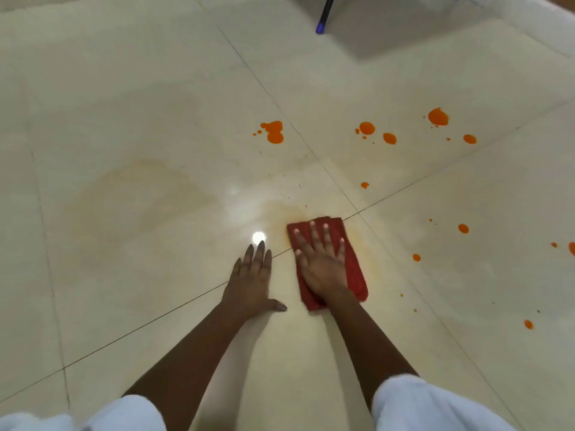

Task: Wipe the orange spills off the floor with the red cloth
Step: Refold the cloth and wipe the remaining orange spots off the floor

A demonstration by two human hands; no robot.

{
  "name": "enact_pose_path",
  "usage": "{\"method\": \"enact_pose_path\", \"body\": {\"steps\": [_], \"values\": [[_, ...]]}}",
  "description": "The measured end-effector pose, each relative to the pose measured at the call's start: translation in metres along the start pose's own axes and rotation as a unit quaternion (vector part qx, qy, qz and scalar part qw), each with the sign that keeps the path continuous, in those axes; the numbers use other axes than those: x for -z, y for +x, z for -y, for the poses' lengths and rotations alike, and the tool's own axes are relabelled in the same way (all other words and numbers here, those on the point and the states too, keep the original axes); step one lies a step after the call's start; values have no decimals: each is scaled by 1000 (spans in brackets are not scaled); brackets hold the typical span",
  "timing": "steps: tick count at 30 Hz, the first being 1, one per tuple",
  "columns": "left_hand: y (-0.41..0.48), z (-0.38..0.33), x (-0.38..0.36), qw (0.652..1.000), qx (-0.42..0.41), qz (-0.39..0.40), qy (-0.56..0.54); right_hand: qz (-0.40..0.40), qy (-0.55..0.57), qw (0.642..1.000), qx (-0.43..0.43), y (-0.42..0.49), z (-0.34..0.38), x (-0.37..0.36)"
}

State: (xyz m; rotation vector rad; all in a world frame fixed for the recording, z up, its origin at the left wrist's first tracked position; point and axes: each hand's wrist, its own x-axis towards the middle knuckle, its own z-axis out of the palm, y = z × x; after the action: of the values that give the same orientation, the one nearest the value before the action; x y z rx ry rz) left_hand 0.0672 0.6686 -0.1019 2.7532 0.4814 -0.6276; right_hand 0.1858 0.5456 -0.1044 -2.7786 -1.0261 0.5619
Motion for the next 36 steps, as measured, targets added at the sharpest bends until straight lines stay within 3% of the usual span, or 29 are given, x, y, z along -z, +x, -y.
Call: {"method": "enact_pose_path", "body": {"steps": [3,7,10,14,16,19,22,25,28,29,32,34,36], "values": [[-5,8,-1,999,14,-30,-24,-8,-10,997,74,-56,-15,-19],[-2,5,-1,999,20,-22,-17,-52,-37,997,-52,-33,-71,-1],[1,7,-4,999,20,-39,-30,-40,17,994,-105,40,-43,18],[1,12,0,998,11,-49,-45,-4,-27,996,87,18,13,-5],[7,20,7,997,22,-67,-37,-6,-24,992,126,-16,-4,-12],[20,36,18,997,21,-66,-26,-29,-47,998,40,3,-41,-1],[26,41,17,998,10,-54,-35,-47,-16,997,-58,69,-19,18],[24,45,17,996,26,-63,-64,-27,-27,998,54,71,34,8],[26,51,21,994,53,-59,-76,-17,-53,984,171,14,17,-16],[26,51,22,994,56,-59,-70,-38,-57,984,165,5,-2,-15],[30,47,23,995,65,-54,-56,-64,-64,995,39,48,-44,6],[30,45,24,995,69,-49,-46,-61,-28,997,-32,102,-25,21],[29,45,26,996,72,-49,-36,-47,-11,998,-29,136,20,28]]}}
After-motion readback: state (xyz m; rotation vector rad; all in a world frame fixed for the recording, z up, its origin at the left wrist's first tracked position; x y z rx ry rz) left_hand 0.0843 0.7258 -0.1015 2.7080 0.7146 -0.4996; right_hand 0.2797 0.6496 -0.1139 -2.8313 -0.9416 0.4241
